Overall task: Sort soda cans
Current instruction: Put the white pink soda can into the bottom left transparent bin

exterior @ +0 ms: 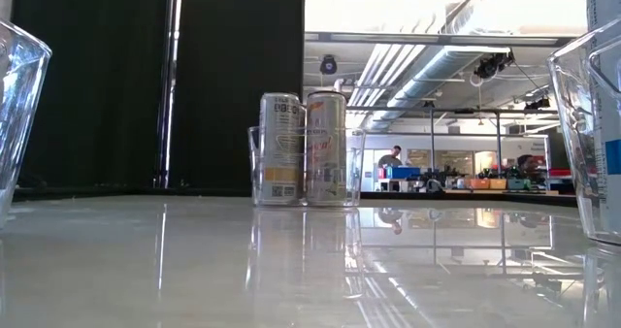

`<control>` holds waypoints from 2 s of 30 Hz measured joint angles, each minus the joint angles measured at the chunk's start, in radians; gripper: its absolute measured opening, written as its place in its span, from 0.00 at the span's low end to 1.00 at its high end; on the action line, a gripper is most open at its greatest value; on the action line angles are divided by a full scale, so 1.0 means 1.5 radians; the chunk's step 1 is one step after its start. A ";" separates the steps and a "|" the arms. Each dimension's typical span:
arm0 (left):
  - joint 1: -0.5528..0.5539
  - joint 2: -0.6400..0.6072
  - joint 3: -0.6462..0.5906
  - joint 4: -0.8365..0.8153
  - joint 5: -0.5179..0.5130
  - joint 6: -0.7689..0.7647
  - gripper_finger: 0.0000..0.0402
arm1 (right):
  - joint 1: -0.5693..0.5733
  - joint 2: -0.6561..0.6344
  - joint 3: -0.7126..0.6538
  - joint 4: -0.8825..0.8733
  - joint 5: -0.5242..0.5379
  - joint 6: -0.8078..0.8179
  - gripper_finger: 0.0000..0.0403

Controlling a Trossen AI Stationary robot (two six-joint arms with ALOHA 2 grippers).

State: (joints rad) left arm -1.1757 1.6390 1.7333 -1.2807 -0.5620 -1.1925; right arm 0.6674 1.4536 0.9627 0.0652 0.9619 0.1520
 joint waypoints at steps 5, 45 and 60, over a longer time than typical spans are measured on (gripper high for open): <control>-0.028 0.000 -0.058 0.000 -0.028 -0.063 0.61 | 0.000 0.000 0.000 0.009 0.000 -0.002 0.76; -0.072 -0.003 -0.305 0.209 -0.181 -0.091 0.64 | 0.000 0.000 0.000 0.010 0.000 0.000 0.76; -0.070 -0.002 -0.305 0.207 -0.157 -0.062 0.64 | 0.000 0.000 0.000 0.010 0.000 0.000 0.76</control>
State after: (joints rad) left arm -1.2812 1.6363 1.2751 -0.9708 -0.7980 -1.2859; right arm 0.6674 1.4536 0.9627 0.0795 0.9619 0.1520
